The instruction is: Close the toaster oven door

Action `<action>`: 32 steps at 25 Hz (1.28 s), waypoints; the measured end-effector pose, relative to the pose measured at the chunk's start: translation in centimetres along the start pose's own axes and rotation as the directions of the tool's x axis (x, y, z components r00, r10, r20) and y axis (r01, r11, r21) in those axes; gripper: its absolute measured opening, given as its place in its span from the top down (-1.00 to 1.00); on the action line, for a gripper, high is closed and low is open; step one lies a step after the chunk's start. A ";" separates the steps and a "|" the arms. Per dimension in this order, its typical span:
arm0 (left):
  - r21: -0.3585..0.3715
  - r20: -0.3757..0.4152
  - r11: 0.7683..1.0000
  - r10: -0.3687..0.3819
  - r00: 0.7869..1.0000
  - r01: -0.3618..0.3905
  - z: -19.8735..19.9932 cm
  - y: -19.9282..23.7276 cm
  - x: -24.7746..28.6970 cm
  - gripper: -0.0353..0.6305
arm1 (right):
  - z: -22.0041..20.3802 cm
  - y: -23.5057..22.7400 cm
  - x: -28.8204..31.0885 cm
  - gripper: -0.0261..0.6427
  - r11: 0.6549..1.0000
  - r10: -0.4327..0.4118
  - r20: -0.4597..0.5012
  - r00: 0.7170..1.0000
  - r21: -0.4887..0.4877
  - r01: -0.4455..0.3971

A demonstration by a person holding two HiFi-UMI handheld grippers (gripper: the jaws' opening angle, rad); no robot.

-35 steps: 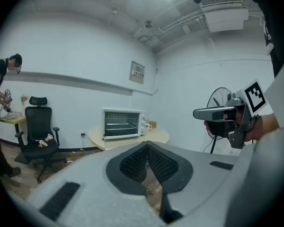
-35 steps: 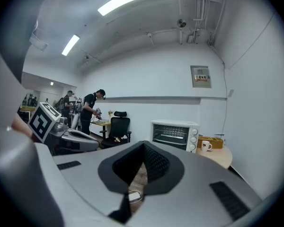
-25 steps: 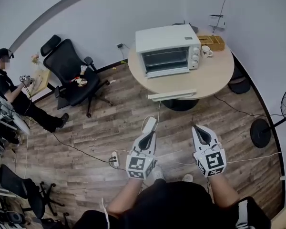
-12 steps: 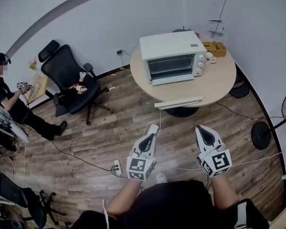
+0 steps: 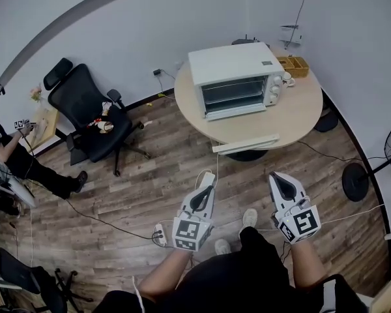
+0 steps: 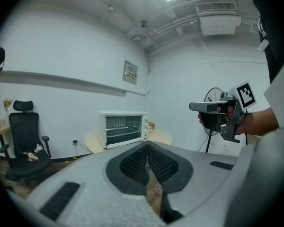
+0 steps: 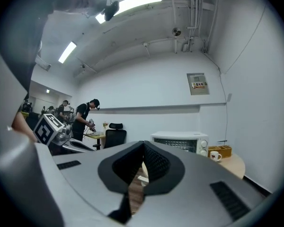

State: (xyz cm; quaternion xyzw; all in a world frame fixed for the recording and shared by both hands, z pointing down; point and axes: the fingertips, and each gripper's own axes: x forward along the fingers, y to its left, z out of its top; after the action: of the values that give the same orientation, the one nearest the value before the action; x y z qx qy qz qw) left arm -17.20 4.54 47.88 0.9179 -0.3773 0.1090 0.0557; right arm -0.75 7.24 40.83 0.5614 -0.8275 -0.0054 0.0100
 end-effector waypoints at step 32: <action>-0.009 -0.042 0.983 0.185 0.982 -0.186 3.7 4.8 18.7 0.88 | -1.2 -21.0 13.2 0.92 0.998 0.043 0.025 0.999 0.039 -0.044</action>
State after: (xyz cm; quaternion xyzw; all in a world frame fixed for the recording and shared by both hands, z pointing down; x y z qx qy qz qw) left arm -7.08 -12.31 48.92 0.8760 -0.4607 0.1304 0.0588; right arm 13.94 -12.80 41.76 0.5434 -0.8394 0.0043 -0.0110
